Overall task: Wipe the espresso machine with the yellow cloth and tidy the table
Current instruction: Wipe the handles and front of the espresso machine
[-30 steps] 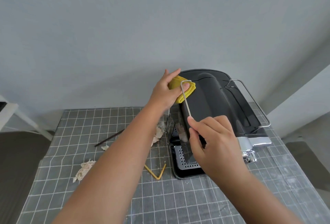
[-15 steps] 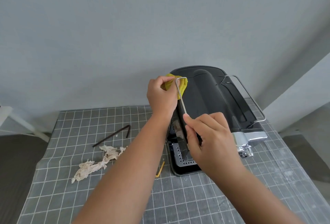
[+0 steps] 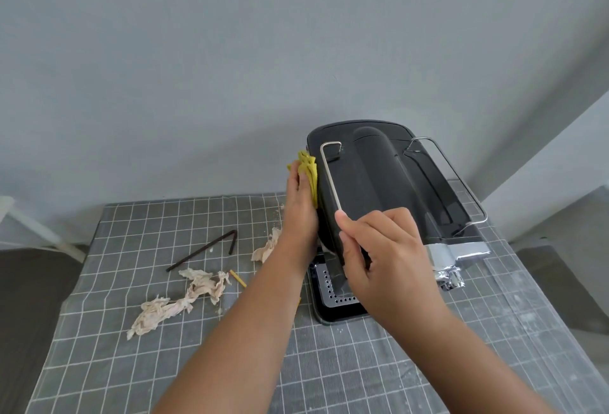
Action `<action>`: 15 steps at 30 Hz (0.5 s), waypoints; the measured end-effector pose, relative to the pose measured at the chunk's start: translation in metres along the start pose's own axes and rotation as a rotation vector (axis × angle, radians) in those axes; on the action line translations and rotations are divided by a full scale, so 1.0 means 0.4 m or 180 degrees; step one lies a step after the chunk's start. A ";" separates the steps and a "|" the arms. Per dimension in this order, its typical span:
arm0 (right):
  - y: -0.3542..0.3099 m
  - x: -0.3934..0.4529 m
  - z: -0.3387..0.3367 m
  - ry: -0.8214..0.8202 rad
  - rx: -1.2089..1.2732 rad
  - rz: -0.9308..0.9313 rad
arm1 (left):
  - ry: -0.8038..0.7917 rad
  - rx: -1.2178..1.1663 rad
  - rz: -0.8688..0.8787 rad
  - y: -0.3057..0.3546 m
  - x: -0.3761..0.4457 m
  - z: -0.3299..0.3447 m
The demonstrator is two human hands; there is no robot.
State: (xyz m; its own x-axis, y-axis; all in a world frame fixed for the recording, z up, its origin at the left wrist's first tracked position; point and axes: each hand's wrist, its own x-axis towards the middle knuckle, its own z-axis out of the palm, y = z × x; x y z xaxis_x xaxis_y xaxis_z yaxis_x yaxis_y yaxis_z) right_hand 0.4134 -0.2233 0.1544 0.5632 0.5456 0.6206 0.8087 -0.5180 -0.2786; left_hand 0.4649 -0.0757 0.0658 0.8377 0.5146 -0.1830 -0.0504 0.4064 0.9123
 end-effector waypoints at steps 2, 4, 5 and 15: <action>0.001 -0.001 0.000 0.0013 0.0021 0.0002 | -0.0482 0.0178 -0.0214 -0.044 0.010 -0.016; 0.002 -0.001 -0.001 0.0013 0.0025 0.0014 | -0.0807 0.0330 -0.0206 -0.063 0.025 -0.037; 0.003 -0.002 -0.004 0.0013 0.0013 0.0018 | -0.0886 0.0422 -0.0140 -0.063 0.026 -0.044; -0.005 0.001 -0.006 -0.0063 -0.0112 -0.0002 | -0.0664 0.1187 0.0472 -0.114 -0.062 -0.087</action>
State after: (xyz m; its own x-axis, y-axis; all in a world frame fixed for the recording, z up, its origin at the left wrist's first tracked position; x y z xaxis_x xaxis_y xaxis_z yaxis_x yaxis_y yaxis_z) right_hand 0.4115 -0.2234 0.1570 0.5663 0.5587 0.6060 0.8028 -0.5404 -0.2520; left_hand 0.4274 -0.0807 0.0158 0.9298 0.3681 0.0024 -0.0107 0.0204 0.9997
